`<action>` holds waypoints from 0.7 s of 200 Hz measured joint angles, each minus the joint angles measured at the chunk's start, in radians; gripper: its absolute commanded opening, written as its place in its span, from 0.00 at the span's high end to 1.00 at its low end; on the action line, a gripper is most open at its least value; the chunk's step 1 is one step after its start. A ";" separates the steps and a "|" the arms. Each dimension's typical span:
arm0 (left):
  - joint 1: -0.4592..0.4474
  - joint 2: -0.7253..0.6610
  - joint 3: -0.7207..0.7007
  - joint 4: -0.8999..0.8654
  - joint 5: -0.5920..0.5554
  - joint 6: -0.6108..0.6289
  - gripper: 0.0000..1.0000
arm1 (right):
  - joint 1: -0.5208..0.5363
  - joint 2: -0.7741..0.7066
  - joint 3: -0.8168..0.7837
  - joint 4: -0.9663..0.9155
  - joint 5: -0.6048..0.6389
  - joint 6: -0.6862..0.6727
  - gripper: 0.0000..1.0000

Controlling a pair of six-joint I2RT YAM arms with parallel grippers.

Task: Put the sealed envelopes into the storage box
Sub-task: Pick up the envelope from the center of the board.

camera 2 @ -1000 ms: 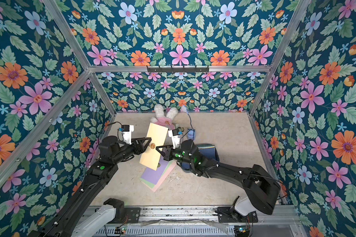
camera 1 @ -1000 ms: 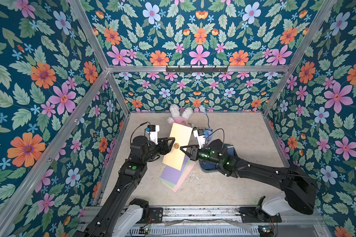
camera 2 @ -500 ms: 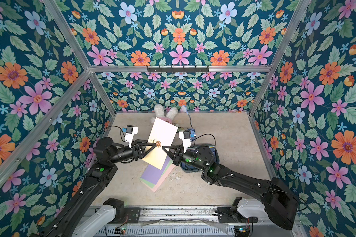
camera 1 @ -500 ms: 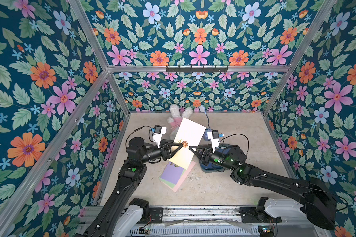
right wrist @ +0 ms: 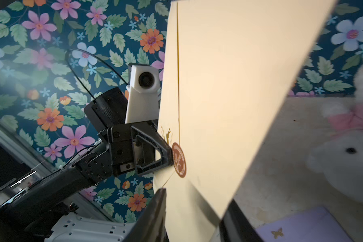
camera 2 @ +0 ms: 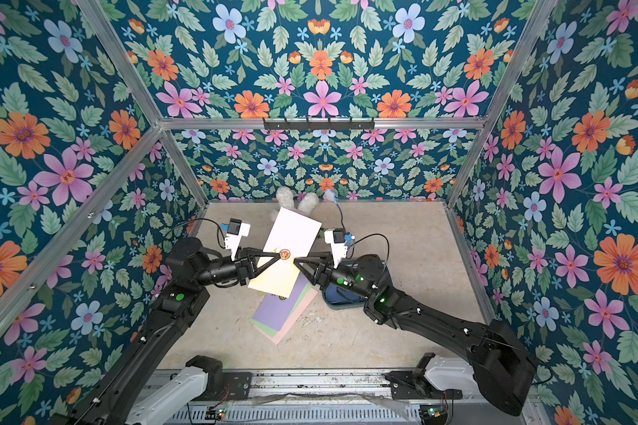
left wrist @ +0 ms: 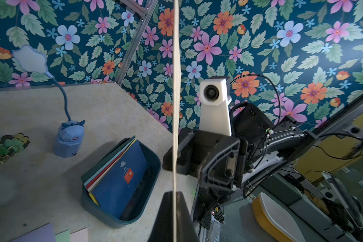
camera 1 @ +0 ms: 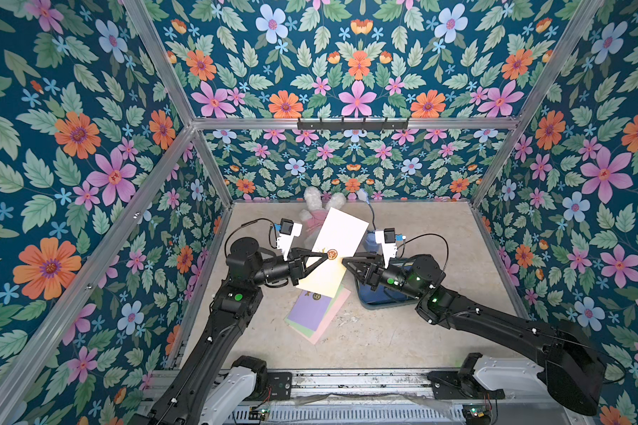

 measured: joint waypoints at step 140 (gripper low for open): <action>-0.447 0.910 0.810 -0.626 -0.311 0.613 1.00 | -0.651 -0.323 -0.251 -0.497 0.251 -0.082 0.55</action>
